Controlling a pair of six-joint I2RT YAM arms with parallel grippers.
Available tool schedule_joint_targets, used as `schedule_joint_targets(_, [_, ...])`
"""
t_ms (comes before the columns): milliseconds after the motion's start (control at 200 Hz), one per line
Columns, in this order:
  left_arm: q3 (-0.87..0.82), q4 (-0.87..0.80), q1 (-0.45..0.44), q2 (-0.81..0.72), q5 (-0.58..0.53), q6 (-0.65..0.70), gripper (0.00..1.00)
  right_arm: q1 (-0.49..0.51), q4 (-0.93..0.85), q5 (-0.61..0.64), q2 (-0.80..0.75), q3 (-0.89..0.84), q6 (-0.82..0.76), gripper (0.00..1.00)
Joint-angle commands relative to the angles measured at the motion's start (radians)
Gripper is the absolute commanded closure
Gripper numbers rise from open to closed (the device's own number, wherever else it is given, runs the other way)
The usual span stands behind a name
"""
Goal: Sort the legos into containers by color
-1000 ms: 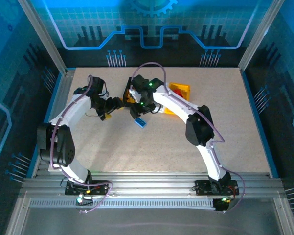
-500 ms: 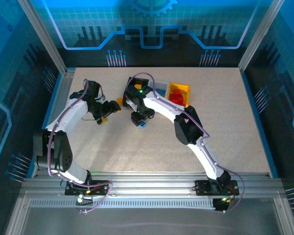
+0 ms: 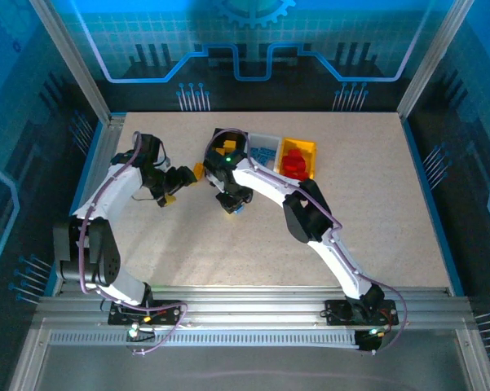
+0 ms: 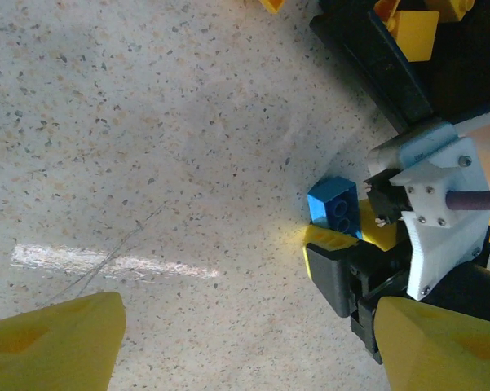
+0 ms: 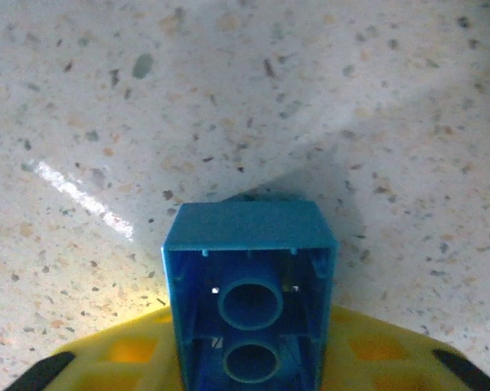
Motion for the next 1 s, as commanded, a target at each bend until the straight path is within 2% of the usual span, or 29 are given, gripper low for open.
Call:
schedule_joint_targets(0, [-0.002, -0.018, 0.012, -0.005, 0.037, 0.027, 0.19, 0.007, 0.0, 0.015, -0.053, -0.041, 0.004, 0.73])
schedule_joint_targets(105, [0.007, -0.015, 0.011, 0.008, 0.037, 0.027, 0.19, -0.008, 0.012, -0.01, -0.12, -0.065, 0.031, 0.76])
schedule_joint_targets(205, [0.022, -0.02, 0.011, 0.019, 0.027, 0.036, 0.19, -0.059, 0.034, -0.096, -0.201, -0.091, 0.096, 0.76])
schedule_joint_targets(470, [0.079, -0.075, 0.008, 0.038, -0.027, 0.099, 0.19, -0.321, 0.245, -0.441, -0.346, -0.252, 0.419, 0.76])
schedule_joint_targets(660, [0.117, -0.139, -0.013, 0.048, -0.106, 0.183, 0.18, -0.404, 0.202, -0.421, -0.309, -0.205, 0.451, 0.76])
schedule_joint_targets(866, [0.175, -0.215, -0.081, 0.09, -0.221, 0.281, 0.13, -0.427, 0.203, -0.427, -0.279, -0.198, 0.459, 0.76])
schedule_joint_targets(996, [0.203, -0.229, -0.113, 0.12, -0.244, 0.295, 0.08, -0.43, 0.201, -0.436, -0.254, -0.178, 0.465, 0.75])
